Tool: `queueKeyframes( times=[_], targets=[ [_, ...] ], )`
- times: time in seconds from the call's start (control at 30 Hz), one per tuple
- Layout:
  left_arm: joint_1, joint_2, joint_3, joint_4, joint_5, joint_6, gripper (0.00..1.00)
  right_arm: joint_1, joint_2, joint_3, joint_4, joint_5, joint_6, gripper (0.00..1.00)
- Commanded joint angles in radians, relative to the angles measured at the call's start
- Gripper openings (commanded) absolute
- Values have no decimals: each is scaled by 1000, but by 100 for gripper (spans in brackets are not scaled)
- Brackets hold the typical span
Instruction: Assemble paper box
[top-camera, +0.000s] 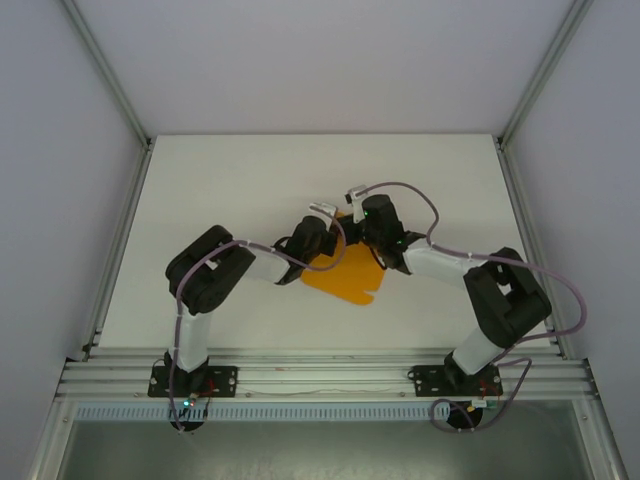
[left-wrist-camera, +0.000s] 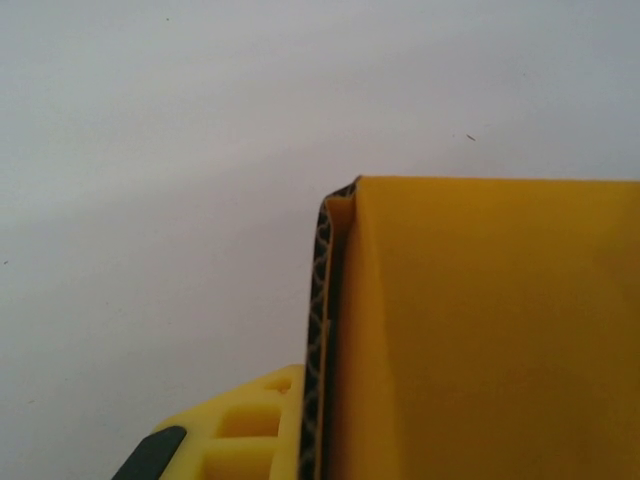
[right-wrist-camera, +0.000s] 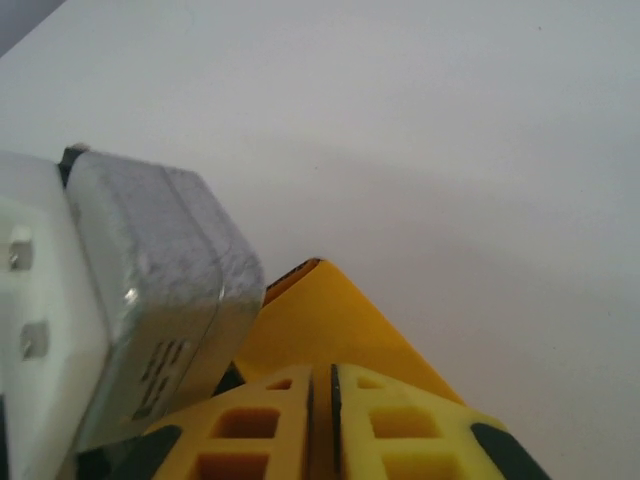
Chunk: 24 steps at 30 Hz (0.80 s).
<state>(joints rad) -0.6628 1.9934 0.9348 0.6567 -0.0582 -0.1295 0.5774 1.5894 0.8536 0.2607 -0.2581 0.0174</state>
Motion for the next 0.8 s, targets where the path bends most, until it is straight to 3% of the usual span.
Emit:
queueKeyframes(
  times=[0.0, 0.03, 0.07, 0.13, 0.2, 0.23, 0.37, 0.5, 0.63, 0.77],
  targets=[
    [32, -78, 45, -153, -41, 48, 0, -15, -83, -3, -203, 80, 111, 29],
    [38, -118, 68, -229, 0, 85, 0, -23, -124, 9, -200, 87, 132, 32],
    [43, -146, 93, -309, 19, 110, 0, -36, -173, 19, -195, 102, 167, 41],
    [56, -194, 137, -464, 113, 187, 0, -66, -265, 23, -179, 141, 233, 62],
    [68, -244, 167, -605, 193, 275, 0, -100, -360, 4, -160, 192, 285, 91],
    [72, -266, 177, -661, 209, 321, 0, -113, -401, -7, -157, 224, 303, 100],
    [77, -304, 343, -1125, 285, 598, 0, -146, -533, -31, -261, 379, 306, 100],
    [63, -248, 576, -1574, 247, 822, 0, -183, -575, -22, -422, 345, 289, 100],
    [30, -157, 741, -1775, 157, 942, 0, -218, -567, -39, -481, 277, 313, 100],
    [-22, -23, 834, -1876, 100, 994, 0, -246, -547, -51, -499, 237, 332, 100]
  ],
)
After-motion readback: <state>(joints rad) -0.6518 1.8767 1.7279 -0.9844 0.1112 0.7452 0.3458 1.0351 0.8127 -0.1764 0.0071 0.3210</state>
